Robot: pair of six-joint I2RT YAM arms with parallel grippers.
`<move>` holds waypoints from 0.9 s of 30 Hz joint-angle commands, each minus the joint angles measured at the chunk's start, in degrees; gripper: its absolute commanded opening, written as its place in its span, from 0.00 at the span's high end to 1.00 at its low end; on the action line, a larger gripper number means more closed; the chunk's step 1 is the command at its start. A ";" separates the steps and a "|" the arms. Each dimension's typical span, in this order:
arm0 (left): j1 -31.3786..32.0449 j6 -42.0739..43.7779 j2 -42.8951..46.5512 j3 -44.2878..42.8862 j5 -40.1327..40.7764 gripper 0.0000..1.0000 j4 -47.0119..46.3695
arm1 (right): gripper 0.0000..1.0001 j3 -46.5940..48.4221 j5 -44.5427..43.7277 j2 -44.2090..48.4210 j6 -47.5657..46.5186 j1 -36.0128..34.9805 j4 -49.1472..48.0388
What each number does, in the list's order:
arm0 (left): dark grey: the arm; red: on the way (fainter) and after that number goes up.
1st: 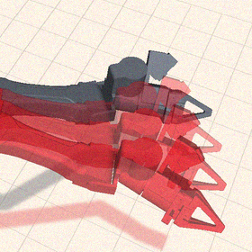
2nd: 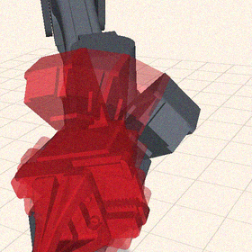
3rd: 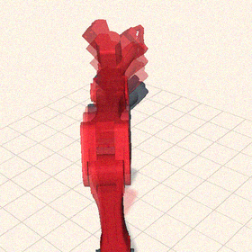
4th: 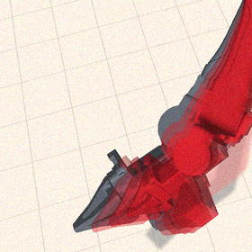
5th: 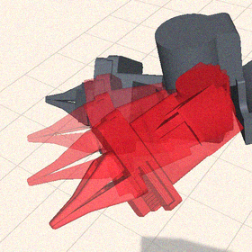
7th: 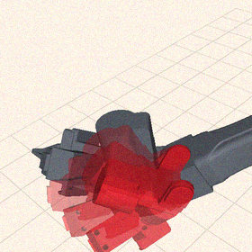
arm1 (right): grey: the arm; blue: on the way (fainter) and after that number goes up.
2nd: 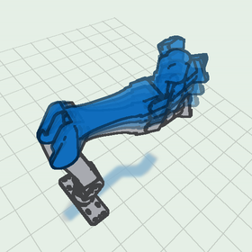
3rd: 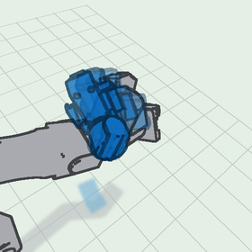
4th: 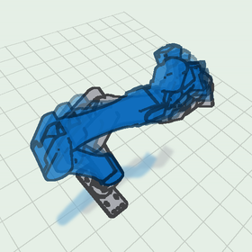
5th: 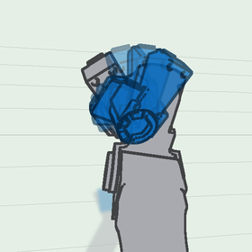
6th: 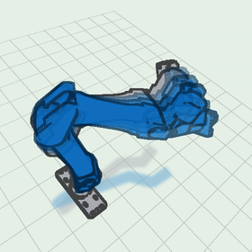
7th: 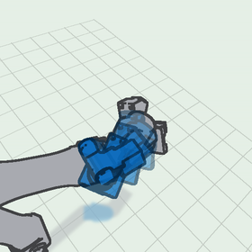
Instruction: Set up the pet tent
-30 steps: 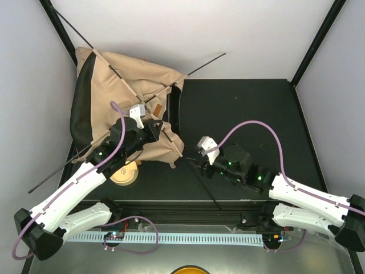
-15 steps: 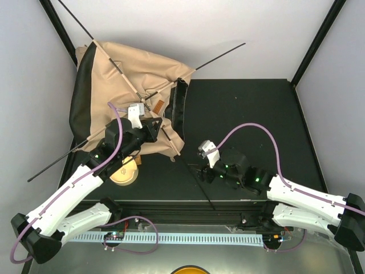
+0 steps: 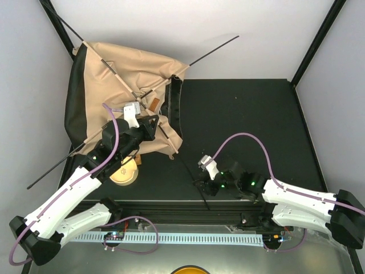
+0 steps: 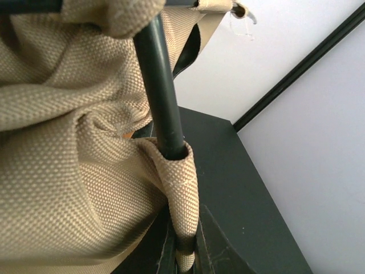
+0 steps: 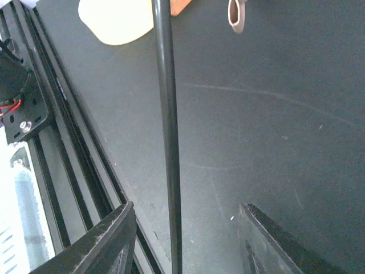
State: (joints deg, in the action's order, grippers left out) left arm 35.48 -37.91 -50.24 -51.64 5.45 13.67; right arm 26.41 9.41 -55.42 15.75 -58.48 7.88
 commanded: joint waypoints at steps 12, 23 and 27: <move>0.10 -0.30 1.46 -2.00 2.02 0.97 -4.62 | 0.62 -2.06 3.79 -7.70 1.57 -0.57 -4.33; 0.08 -2.81 0.78 -0.47 -0.83 0.94 -4.82 | 0.99 1.75 0.89 -6.71 -0.55 -1.11 -4.04; 0.11 -4.11 0.61 0.31 -2.44 0.91 -4.71 | 0.99 3.40 -1.17 -4.15 -3.03 -1.18 -3.02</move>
State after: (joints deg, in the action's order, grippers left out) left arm 35.35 -41.65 -50.24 -51.57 5.74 11.22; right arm 25.69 11.25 -62.81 15.27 -59.29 7.14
